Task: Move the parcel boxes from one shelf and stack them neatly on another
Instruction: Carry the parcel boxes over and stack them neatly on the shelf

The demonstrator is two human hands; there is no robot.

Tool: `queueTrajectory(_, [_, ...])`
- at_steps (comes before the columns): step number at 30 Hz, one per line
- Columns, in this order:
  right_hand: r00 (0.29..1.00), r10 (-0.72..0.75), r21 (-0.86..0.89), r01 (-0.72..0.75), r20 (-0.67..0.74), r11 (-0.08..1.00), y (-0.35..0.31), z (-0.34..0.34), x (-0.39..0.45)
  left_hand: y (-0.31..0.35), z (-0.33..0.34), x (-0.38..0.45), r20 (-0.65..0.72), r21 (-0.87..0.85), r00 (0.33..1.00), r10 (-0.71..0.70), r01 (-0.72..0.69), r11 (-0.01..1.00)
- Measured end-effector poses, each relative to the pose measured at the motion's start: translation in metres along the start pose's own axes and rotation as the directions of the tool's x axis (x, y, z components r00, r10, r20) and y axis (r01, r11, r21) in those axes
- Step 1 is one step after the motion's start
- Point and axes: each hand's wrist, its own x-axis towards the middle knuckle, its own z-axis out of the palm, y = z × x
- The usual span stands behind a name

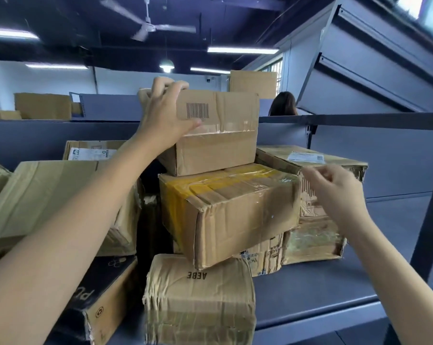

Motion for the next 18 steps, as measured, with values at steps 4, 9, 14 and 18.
queueTrajectory(4, [0.997, 0.028, 0.523, -0.059, 0.068, 0.850, -0.031, 0.004, 0.034, 0.013, -0.015, -0.020, -0.180, -0.138, 0.974, 0.138, -0.164, 0.977])
queueTrajectory(9, [0.970, 0.039, 0.767, -0.214, 0.241, 0.604, -0.053, 0.002, 0.050, 0.030, -0.030, -0.034, -0.216, -0.498, 0.974, 0.063, -0.165, 0.851])
queueTrajectory(14, [0.950, 0.004, 0.774, -0.256, 0.311, 0.579, -0.056, -0.004, 0.041, 0.034, -0.026, -0.042, 0.183, -0.789, 0.917, -0.355, 0.352, 0.503])
queueTrajectory(18, [0.947, -0.157, 0.704, -0.092, 0.281, 0.704, -0.050, -0.001, 0.029, 0.038, -0.025, -0.057, 0.497, -0.767, 0.826, -0.266, 0.562, 0.310])
